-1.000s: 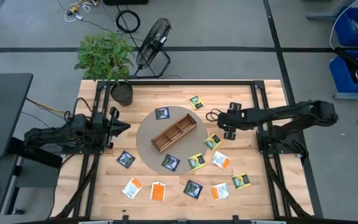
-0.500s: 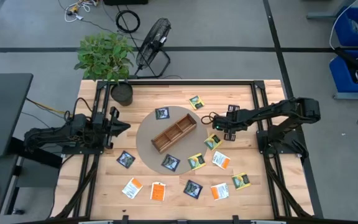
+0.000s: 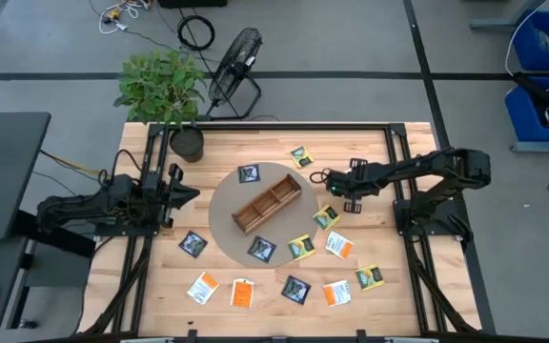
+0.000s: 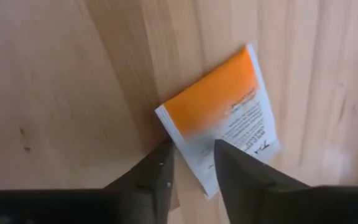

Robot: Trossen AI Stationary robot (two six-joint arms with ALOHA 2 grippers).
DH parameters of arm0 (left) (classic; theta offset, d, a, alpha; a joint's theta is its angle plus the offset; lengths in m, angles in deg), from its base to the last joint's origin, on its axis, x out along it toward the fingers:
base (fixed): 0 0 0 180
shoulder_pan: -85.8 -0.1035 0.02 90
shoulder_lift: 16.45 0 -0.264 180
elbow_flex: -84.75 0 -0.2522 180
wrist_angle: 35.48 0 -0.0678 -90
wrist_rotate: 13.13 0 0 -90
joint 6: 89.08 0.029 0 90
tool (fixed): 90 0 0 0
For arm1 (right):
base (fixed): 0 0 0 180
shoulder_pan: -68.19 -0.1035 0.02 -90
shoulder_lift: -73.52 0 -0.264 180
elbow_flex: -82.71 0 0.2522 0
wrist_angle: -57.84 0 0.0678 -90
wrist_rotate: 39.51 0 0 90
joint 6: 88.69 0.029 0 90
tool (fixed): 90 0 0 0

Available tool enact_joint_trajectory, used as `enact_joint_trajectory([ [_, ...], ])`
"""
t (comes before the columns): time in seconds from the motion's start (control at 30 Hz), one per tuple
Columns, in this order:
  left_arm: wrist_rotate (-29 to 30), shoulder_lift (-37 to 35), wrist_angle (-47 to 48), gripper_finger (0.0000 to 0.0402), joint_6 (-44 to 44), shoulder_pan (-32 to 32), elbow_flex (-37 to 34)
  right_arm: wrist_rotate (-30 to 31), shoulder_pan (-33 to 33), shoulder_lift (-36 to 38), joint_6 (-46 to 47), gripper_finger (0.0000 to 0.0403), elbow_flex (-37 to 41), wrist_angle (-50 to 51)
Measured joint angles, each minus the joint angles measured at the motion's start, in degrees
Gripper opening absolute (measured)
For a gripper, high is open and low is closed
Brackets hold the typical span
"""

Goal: Pick & Place Tea
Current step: Put the orange tea bag into the right section of the wooden organizer

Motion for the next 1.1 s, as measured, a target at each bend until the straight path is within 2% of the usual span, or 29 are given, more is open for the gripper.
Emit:
enact_joint_trajectory([
  [0.2, 0.00, 0.00, 0.07, 0.0021, 0.00, -0.02, 0.00, -2.92, 2.40, 0.02, -2.43, 0.0023, 0.07, -1.21],
  [0.27, 0.00, 0.02, 0.07, 0.0021, 0.00, 0.00, 0.00, -2.22, 2.44, -0.02, -2.44, 0.0008, 0.13, -1.82],
  [0.47, 0.00, 0.00, 0.18, 0.0021, 1.07, 0.00, 0.00, -0.13, -0.03, 0.83, -0.22, 0.0004, 0.20, -1.68],
  [0.6, 0.02, 0.00, 0.23, 0.0021, 1.34, -0.01, 0.00, -1.47, -3.19, 2.38, 2.21, 0.0002, -2.03, 2.05],
  [0.7, 0.01, 0.00, -0.13, 0.0021, 2.02, 0.00, 0.00, -5.45, -5.49, 4.20, 3.50, 0.0001, -4.82, 4.06],
  [0.87, 0.25, 1.25, 0.17, 0.0021, 3.07, 0.02, 0.00, -15.81, -9.47, 7.83, 4.61, 0.0001, -9.99, 3.38],
  [0.97, 0.31, 4.32, -0.45, 0.0021, 3.23, 0.04, -0.02, -17.25, -11.98, 9.39, 4.95, 0.0001, -13.19, 2.99],
  [1.1, 0.28, 10.50, -5.75, 0.0021, 4.48, 0.07, -0.04, -17.60, -14.35, 9.98, 4.28, 0.0000, -16.99, 3.22],
])
